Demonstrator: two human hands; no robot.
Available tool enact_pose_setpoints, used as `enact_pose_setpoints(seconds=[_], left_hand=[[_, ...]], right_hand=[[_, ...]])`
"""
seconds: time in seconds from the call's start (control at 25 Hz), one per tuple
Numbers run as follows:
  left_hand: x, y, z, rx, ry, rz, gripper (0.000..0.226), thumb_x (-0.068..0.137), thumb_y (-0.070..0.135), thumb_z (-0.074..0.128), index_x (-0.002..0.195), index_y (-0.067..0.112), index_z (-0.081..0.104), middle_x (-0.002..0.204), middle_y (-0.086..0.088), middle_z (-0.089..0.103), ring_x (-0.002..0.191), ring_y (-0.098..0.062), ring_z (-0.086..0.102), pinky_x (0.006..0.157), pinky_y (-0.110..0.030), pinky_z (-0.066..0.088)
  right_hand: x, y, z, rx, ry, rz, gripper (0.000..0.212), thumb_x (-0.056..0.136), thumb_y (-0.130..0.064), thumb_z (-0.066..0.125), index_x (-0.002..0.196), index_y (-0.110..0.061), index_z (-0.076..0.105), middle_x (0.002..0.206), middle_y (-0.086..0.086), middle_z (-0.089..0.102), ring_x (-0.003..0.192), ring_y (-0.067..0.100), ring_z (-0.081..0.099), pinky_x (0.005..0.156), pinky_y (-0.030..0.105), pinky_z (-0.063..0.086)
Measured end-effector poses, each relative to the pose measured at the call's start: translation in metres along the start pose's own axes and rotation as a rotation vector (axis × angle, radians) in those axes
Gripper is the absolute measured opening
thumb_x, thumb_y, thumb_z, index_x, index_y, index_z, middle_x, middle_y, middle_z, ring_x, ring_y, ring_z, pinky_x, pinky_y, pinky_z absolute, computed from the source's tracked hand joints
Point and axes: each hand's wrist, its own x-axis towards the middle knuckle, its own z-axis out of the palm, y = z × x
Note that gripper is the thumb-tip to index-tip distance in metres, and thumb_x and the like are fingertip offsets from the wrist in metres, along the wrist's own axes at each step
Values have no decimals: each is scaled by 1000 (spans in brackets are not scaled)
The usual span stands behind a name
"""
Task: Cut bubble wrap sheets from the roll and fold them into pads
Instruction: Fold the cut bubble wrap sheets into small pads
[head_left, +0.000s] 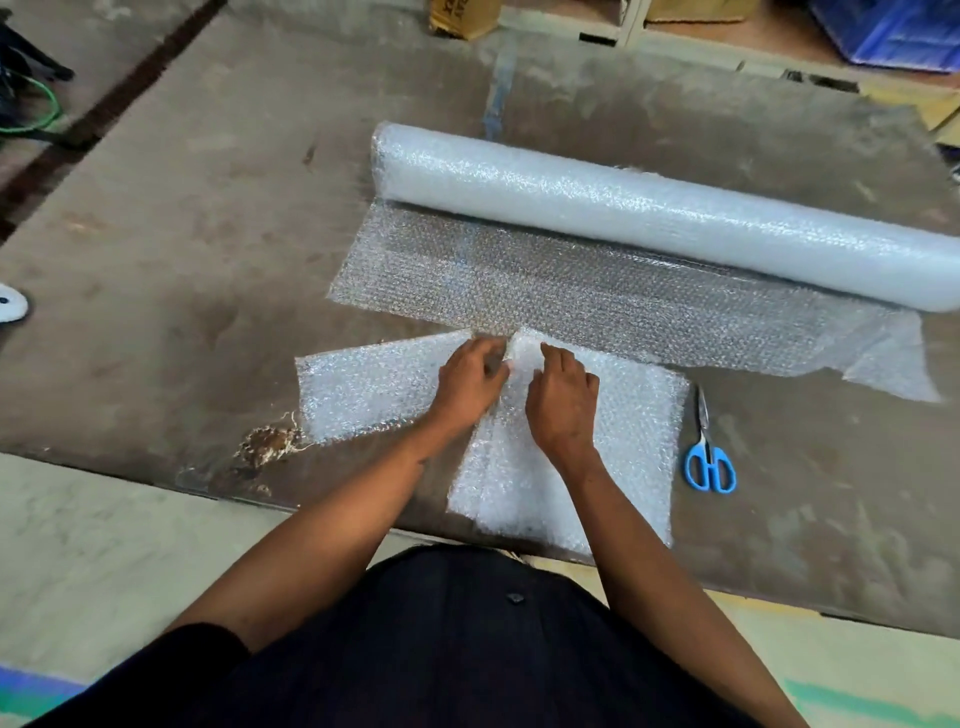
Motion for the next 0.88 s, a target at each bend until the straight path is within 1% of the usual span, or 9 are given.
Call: enact_pose_setpoints(seconds=[0.12, 0.2, 0.28, 0.4, 0.56, 0.68, 0.76, 0.8, 0.88], left_hand=[[22, 25, 26, 25, 27, -95, 51, 98, 22, 73, 145, 8, 60, 134, -17, 66, 127, -34, 58, 108, -41, 46], [31, 29, 39, 42, 78, -154, 53, 92, 22, 79, 140, 6, 63, 128, -17, 69, 125, -35, 57, 104, -38, 43], [35, 26, 46, 52, 117, -198, 50, 87, 22, 85, 132, 8, 69, 118, -15, 73, 118, -32, 61, 100, -37, 46], [34, 20, 47, 52, 176, -239, 31, 83, 25, 88, 107, 11, 76, 100, -8, 76, 98, -26, 70, 86, -33, 52], [23, 31, 40, -16, 280, -207, 16, 86, 26, 86, 88, 24, 70, 84, 8, 72, 79, -13, 68, 69, -26, 50], [16, 35, 37, -30, 263, -67, 16, 89, 27, 83, 89, 22, 67, 86, 7, 69, 78, -9, 65, 66, -12, 42], [12, 37, 37, -45, 244, -43, 17, 94, 24, 79, 94, 21, 63, 88, 5, 69, 79, -7, 65, 66, -8, 41], [9, 38, 38, -45, 244, -51, 16, 96, 22, 77, 96, 19, 62, 89, 4, 69, 80, -8, 65, 67, -10, 44], [8, 39, 40, -39, 279, -89, 14, 97, 18, 74, 105, 14, 63, 95, -1, 71, 88, -16, 68, 78, -25, 54]], right_hand=[[-6, 35, -8, -58, -87, 1, 54, 102, -15, 58, 154, -9, 47, 152, 15, 53, 136, 37, 54, 106, 53, 42], [-9, 50, -10, -28, -178, 48, 57, 106, -26, 56, 160, -13, 41, 166, 13, 39, 151, 34, 40, 113, 58, 37], [-12, 57, -9, 13, -247, 55, 59, 108, -34, 54, 162, -17, 36, 172, 10, 29, 158, 31, 29, 114, 61, 34], [-13, 62, -11, 48, -292, 11, 63, 108, -37, 53, 164, -19, 31, 175, 9, 22, 161, 29, 21, 116, 60, 31], [-13, 70, -20, 129, -289, 23, 71, 105, -36, 61, 166, -20, 27, 175, 8, 21, 161, 27, 22, 118, 58, 29], [-15, 76, -27, 123, -267, -30, 74, 104, -36, 63, 167, -19, 27, 175, 5, 24, 160, 27, 25, 120, 56, 30], [-13, 78, -31, 124, -226, -55, 73, 104, -35, 64, 166, -19, 29, 173, 4, 29, 158, 26, 31, 120, 53, 32], [-12, 78, -33, 131, -218, -55, 73, 104, -35, 64, 166, -19, 29, 173, 4, 31, 157, 26, 32, 121, 52, 31], [-13, 77, -35, 137, -232, -52, 75, 104, -34, 65, 166, -18, 28, 172, 5, 32, 157, 27, 33, 122, 52, 31]])
